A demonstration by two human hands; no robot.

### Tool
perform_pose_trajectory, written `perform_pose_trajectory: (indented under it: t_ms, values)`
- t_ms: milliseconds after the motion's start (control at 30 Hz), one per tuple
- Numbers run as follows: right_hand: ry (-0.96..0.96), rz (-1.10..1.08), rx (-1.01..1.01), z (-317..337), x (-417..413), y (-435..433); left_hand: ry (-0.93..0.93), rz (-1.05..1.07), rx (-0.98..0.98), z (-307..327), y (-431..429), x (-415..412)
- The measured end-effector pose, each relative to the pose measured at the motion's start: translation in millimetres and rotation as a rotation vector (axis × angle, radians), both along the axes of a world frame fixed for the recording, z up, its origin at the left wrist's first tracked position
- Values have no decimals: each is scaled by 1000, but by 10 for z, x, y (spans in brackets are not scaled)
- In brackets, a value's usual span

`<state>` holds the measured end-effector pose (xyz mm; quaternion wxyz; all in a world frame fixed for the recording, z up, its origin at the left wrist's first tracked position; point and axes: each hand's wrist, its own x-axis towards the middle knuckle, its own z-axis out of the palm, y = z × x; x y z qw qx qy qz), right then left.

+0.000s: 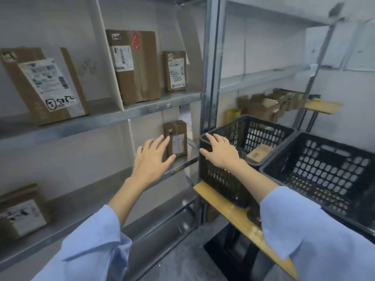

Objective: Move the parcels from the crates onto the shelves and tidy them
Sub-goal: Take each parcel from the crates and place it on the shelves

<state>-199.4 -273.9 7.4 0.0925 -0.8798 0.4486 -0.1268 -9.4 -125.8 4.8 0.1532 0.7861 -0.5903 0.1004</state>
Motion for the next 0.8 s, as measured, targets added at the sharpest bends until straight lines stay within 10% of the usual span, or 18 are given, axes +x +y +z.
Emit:
perform_pose_trajectory:
  t_ms: [800]
  values:
    - [-310, -472, 297, -837, -1205, -2708, 87, -497, 96, -595, -3989, -1159]
